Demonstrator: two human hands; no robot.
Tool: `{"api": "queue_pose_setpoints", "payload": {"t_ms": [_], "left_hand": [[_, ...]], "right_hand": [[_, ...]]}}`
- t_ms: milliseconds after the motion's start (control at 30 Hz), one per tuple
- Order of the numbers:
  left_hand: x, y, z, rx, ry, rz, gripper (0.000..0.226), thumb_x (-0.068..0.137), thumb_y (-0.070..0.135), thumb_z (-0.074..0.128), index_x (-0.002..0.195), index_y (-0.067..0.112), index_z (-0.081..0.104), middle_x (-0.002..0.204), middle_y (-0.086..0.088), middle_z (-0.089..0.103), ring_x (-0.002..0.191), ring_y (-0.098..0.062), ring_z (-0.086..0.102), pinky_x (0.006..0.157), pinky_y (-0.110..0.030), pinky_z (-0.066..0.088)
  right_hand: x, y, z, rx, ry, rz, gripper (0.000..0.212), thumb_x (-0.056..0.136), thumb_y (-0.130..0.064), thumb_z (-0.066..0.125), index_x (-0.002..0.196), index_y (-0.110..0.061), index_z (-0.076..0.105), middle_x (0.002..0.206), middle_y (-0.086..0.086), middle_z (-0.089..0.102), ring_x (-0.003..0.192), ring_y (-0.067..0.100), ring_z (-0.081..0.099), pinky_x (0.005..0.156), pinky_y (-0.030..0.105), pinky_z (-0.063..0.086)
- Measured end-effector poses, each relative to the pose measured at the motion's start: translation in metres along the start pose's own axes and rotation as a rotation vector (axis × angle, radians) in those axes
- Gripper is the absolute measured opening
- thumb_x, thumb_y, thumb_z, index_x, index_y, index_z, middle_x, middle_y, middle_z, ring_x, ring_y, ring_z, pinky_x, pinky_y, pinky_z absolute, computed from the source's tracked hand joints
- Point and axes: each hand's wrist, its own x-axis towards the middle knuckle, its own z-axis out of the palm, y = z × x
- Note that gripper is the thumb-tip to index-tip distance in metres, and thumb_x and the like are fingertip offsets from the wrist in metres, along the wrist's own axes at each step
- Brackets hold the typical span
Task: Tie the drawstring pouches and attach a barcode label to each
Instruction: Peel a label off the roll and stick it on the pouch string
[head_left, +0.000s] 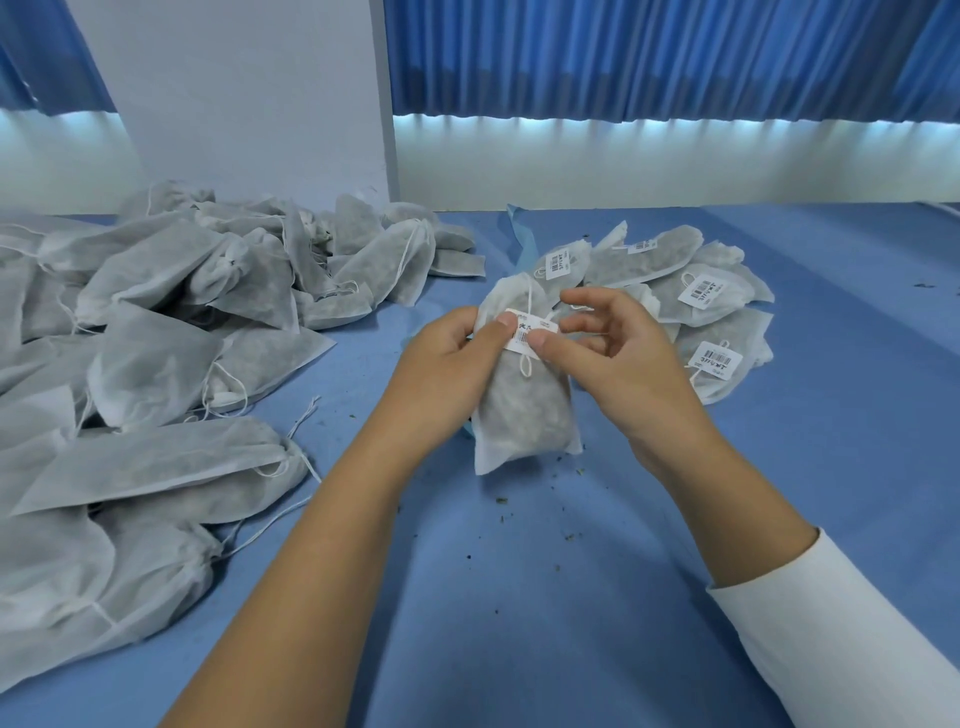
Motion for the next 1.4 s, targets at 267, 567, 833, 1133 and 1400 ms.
{"api": "queue_pose_setpoints", "payload": {"t_ms": [267, 567, 833, 1133, 1400], "left_hand": [[-0.001, 0.002, -0.004, -0.169, -0.053, 0.031, 0.025, 0.095, 0.034, 0.064, 0.073, 0.035, 0.076, 0.079, 0.013, 0.074, 0.072, 0.001, 0.067, 0.058, -0.011, 0.047], [0.002, 0.000, 0.003, -0.156, 0.100, 0.028, 0.025, 0.093, 0.035, 0.067, 0.073, 0.022, 0.072, 0.071, 0.005, 0.069, 0.066, -0.007, 0.063, 0.059, -0.021, 0.049], [0.008, -0.005, 0.006, -0.308, 0.406, -0.092, 0.042, 0.094, 0.037, 0.064, 0.092, -0.005, 0.068, 0.079, -0.006, 0.066, 0.075, -0.018, 0.059, 0.070, -0.037, 0.047], [0.017, -0.010, -0.013, -0.252, 0.480, -0.167, 0.032, 0.100, 0.042, 0.048, 0.094, 0.016, 0.066, 0.088, 0.006, 0.064, 0.078, -0.008, 0.062, 0.055, -0.020, 0.046], [0.021, -0.025, -0.031, 0.140, 0.520, -0.090, 0.014, 0.093, 0.017, 0.046, 0.087, 0.016, 0.059, 0.075, 0.009, 0.055, 0.063, -0.010, 0.048, 0.048, -0.016, 0.036]], "right_hand": [[0.000, -0.006, -0.004, 0.264, -0.221, 0.207, 0.014, 0.091, -0.024, 0.067, 0.092, -0.012, 0.074, 0.071, -0.004, 0.067, 0.059, 0.006, 0.055, 0.058, 0.021, 0.044], [-0.006, -0.011, 0.002, 0.176, -0.148, 0.145, 0.033, 0.086, -0.025, 0.073, 0.116, -0.016, 0.063, 0.089, -0.001, 0.075, 0.079, 0.011, 0.071, 0.066, 0.024, 0.055], [-0.004, -0.015, -0.008, 0.109, -0.341, 0.179, 0.027, 0.091, -0.011, 0.065, 0.101, -0.018, 0.042, 0.071, 0.002, 0.070, 0.065, 0.023, 0.067, 0.044, 0.023, 0.043], [0.013, -0.008, -0.021, 0.553, 0.024, 0.134, 0.011, 0.093, -0.001, 0.060, 0.096, -0.012, 0.059, 0.086, 0.008, 0.070, 0.086, 0.021, 0.070, 0.081, 0.024, 0.057], [0.012, 0.003, -0.013, 0.510, -0.124, 0.300, 0.019, 0.094, -0.007, 0.058, 0.110, -0.010, 0.068, 0.114, 0.013, 0.071, 0.104, 0.024, 0.070, 0.079, 0.031, 0.059]]}}
